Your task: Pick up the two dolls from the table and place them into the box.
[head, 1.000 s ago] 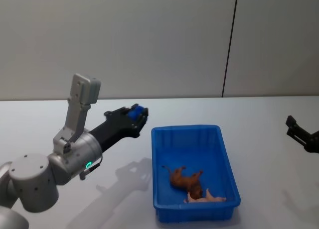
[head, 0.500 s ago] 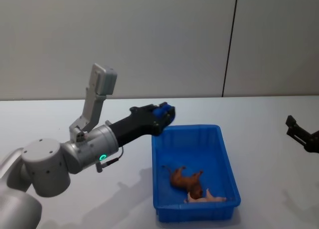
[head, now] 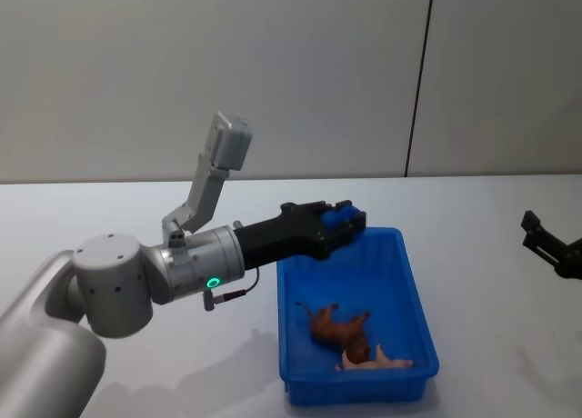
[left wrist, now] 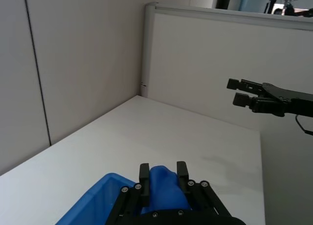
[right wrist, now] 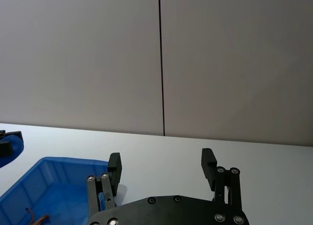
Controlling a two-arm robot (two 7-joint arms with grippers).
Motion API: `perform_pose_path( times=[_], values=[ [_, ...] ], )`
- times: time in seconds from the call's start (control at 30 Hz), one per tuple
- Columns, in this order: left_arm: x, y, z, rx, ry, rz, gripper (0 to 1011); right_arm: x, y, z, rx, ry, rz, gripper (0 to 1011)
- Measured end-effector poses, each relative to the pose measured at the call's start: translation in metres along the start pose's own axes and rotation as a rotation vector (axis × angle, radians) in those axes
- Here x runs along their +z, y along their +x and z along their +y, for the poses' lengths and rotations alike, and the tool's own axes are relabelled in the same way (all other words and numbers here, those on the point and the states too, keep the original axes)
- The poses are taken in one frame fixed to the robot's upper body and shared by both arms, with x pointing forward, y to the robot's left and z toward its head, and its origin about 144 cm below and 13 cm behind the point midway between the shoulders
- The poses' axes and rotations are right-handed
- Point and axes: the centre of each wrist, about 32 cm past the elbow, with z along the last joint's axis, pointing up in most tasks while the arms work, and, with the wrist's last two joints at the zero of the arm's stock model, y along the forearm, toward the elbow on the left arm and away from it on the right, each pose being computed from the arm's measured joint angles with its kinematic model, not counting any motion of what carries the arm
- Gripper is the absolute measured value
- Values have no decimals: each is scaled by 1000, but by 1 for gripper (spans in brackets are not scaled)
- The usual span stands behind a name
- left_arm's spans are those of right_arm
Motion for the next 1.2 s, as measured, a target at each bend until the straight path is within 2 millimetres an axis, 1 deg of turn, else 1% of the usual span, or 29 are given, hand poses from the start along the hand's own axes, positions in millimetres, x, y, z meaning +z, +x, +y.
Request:
perform_pose_path(
  times=[0.03,0.07,0.13,0.17,0.23,0.3,0.33,0.37,0.47,0.5,0.57,0.6,0.7,0.77,0.8,1.2],
  values=[
    [0,1,-2,-13,4,2,326,0,0,0,0,0,0,1001],
    [0,1,-3,-18,6,4,371,0,0,0,0,0,0,1001],
    [1,2,-5,-34,11,7,425,0,0,0,0,0,0,1001],
    [1,2,-5,-34,11,7,425,0,0,0,0,0,0,1001],
    [1,3,-8,-50,16,10,516,0,0,0,0,0,0,1001],
    [1,4,-9,-61,19,11,565,0,0,0,0,0,0,1001],
    [2,4,-10,-64,20,12,629,0,0,0,0,0,0,1001],
    [2,4,-10,-66,21,12,649,0,0,0,0,0,0,1001],
    [2,4,-11,-72,22,13,705,0,0,0,0,0,0,1001],
    [2,5,-11,-74,22,12,765,0,0,0,0,0,0,1001],
    [2,5,-11,-72,17,9,796,0,0,0,0,0,0,1001],
    [2,5,-11,-70,15,7,848,0,0,0,0,0,0,1001],
    [2,4,-10,-54,-1,-5,938,0,0,0,0,0,0,1001],
    [3,3,-9,-39,-16,-19,963,0,0,0,0,0,0,1001],
    [3,2,-8,-32,-22,-26,996,0,0,0,0,0,0,1001],
    [10,-8,4,93,-108,-130,1001,0,0,0,0,0,0,1001]
  ],
)
